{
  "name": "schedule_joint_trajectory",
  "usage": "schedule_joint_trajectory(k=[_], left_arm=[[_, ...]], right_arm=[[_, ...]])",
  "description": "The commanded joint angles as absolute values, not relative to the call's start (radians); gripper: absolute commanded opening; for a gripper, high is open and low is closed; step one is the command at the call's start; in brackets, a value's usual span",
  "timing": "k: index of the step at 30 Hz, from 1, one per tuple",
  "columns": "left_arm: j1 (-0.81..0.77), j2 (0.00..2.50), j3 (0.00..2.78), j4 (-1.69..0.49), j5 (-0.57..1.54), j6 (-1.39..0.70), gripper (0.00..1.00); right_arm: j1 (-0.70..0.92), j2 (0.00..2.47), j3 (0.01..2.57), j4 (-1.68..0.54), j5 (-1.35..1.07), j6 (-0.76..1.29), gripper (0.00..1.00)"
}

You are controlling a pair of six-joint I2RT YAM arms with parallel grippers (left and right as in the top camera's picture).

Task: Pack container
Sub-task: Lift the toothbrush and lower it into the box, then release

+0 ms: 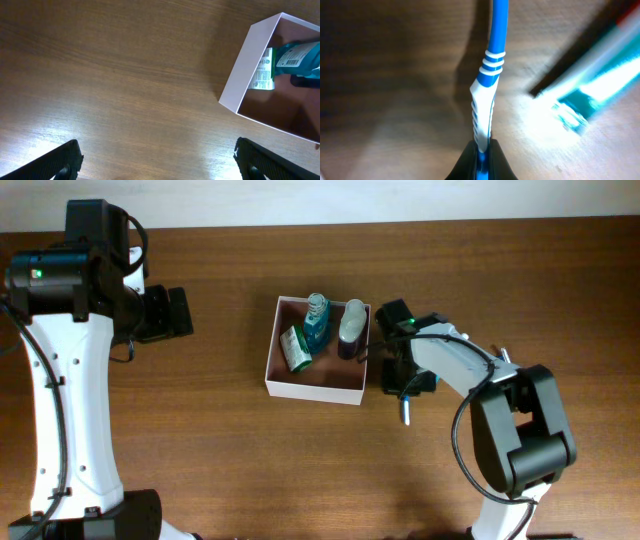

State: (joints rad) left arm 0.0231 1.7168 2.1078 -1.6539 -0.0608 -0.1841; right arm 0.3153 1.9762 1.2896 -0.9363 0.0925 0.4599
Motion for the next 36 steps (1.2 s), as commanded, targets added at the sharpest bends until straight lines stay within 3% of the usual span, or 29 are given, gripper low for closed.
schedule_joint_trajectory(k=[1, 5, 12, 20, 27, 28, 29, 30, 36], left_arm=[[0.025, 1.717, 2.122, -1.655, -0.068, -0.186, 0.99], [0.025, 1.717, 2.122, -1.655, -0.068, -0.186, 0.99], [0.025, 1.717, 2.122, -1.655, -0.068, -0.186, 0.99], [0.025, 1.717, 2.122, -1.655, -0.068, -0.186, 0.99], [0.025, 1.717, 2.122, -1.655, -0.068, -0.186, 0.99], [0.025, 1.717, 2.122, -1.655, -0.068, -0.186, 0.99], [0.025, 1.717, 2.122, -1.655, -0.068, -0.186, 0.99], [0.025, 1.717, 2.122, -1.655, -0.068, -0.186, 1.00], [0.025, 1.717, 2.122, -1.655, -0.068, -0.186, 0.99]], right_arm=[[0.311, 1.857, 1.345, -0.975, 0.109, 0.461, 0.04], [0.357, 1.701, 1.390, -0.995, 0.031, 0.388, 0.04], [0.547, 1.525, 1.405, -0.900, -0.031, 0.072, 0.04], [0.707, 1.650, 1.404, -0.675, -0.005, -0.437, 0.04], [0.672, 1.783, 1.405, -0.604, 0.072, -0.496, 0.04], [0.669, 1.784, 1.405, -0.606, 0.072, -0.488, 0.16], [0.667, 1.780, 1.405, -0.613, 0.073, -0.474, 0.46], [0.667, 1.767, 1.409, -0.623, 0.073, -0.448, 0.54], [0.644, 1.591, 1.444, -0.762, 0.073, -0.175, 0.61]])
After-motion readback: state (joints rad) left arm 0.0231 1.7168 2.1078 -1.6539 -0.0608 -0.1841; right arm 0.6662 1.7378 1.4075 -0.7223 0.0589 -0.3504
